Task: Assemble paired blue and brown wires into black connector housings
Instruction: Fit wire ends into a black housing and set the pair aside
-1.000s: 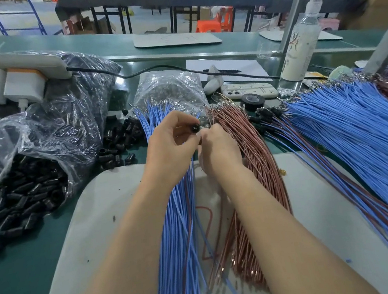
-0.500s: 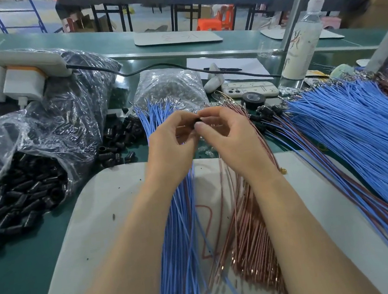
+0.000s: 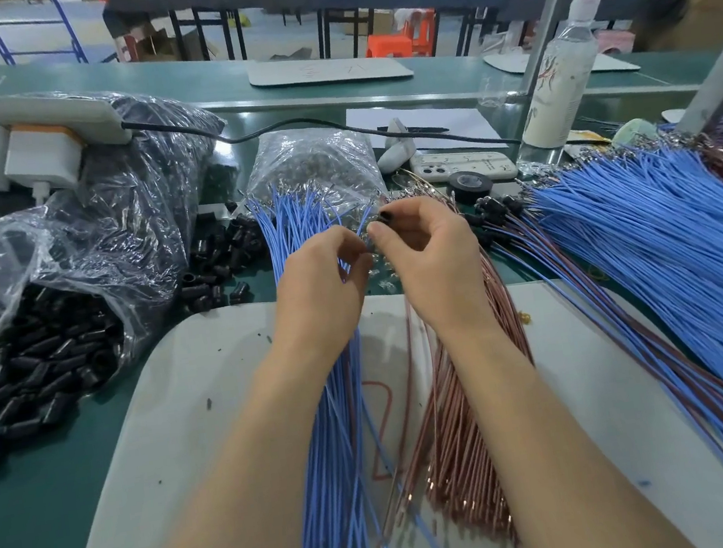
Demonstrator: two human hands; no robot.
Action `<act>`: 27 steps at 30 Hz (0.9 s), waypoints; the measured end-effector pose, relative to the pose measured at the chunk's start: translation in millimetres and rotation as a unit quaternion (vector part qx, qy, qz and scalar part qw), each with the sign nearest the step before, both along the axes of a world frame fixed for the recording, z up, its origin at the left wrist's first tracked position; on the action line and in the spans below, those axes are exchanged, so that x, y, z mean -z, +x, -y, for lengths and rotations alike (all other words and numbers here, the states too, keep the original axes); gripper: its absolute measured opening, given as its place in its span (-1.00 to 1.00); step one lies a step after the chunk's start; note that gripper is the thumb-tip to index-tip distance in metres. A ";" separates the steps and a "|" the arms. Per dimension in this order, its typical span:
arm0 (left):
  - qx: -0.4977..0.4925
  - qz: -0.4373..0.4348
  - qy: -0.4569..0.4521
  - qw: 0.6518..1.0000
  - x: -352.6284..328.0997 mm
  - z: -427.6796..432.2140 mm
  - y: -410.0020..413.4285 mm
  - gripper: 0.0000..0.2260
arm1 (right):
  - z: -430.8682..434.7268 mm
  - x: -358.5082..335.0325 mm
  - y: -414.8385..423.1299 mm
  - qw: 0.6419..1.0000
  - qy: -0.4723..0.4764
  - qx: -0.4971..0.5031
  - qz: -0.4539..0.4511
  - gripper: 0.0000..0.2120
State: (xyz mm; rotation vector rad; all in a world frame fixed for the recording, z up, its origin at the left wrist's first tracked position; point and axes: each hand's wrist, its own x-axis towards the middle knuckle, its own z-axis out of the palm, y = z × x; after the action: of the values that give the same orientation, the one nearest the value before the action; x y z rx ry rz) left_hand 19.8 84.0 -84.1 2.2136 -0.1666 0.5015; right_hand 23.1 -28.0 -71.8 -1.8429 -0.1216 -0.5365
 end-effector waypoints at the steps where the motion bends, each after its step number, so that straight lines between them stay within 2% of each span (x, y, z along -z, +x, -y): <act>1: 0.002 -0.001 0.002 1.000 0.6 0.0 0.4 -0.94 | 0.2 0.0 0.1 1.000 0.001 -0.002 -0.001 -0.85; 8: 0.005 0.010 -0.015 1.000 -0.2 0.1 1.2 -0.95 | 0.5 2.9 1.4 0.998 -0.051 -0.017 -0.015 -0.86; 27: 0.003 -0.015 -0.001 1.000 2.7 0.4 2.3 -0.89 | 1.1 1.7 2.7 0.998 -0.060 -0.018 -0.002 -0.85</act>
State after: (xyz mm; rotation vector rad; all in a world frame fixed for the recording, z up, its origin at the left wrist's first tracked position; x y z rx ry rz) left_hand 22.1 83.6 -86.9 2.2167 -0.1568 0.4659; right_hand 25.9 -29.2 -73.6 -1.9548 -0.1871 -0.5085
